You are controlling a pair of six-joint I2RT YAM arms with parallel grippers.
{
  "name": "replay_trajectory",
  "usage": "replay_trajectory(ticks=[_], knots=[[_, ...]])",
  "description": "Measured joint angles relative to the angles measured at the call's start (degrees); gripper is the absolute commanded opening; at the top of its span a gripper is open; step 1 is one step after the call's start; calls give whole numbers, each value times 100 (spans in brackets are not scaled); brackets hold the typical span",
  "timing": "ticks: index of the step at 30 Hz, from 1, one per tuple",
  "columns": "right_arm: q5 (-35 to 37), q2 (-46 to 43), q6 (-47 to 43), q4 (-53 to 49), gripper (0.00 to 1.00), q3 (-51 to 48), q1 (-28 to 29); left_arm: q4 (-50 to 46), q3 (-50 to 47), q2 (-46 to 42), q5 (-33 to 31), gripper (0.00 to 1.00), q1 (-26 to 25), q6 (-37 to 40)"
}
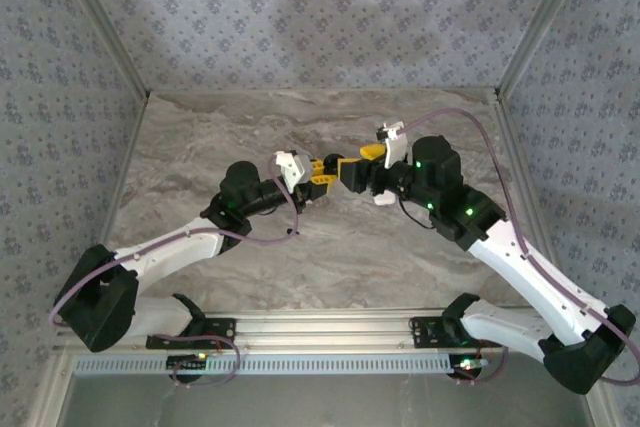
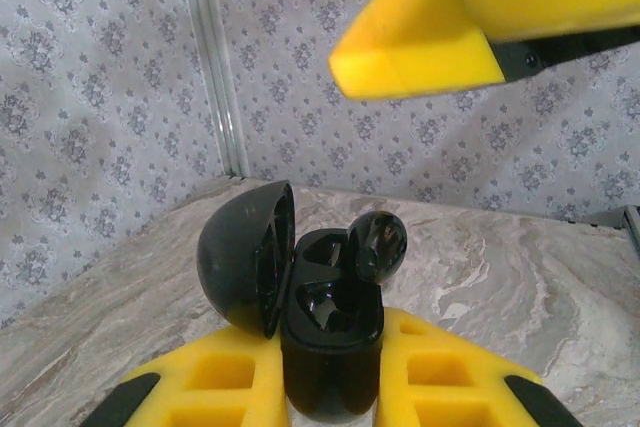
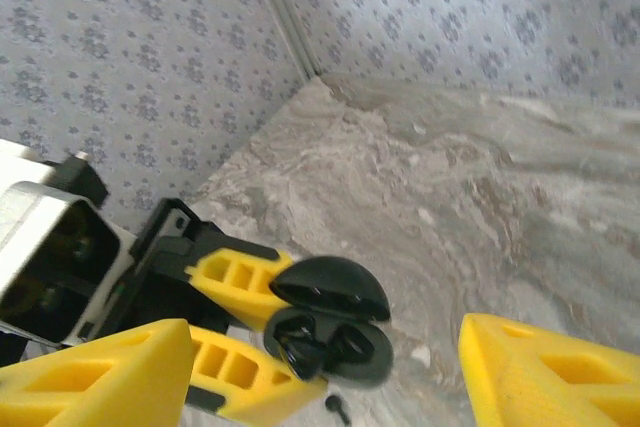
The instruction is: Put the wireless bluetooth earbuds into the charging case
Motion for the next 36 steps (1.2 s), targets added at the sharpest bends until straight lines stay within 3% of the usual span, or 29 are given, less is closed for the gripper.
replay_trajectory(ticks=[18,36], knots=[[-339,774,859,-782,76,699,-127,-114,31,0,-42,15,0,0],[-208,1115,905,-1274,75,866,-90,-146,39,0,-42,15,0,0]])
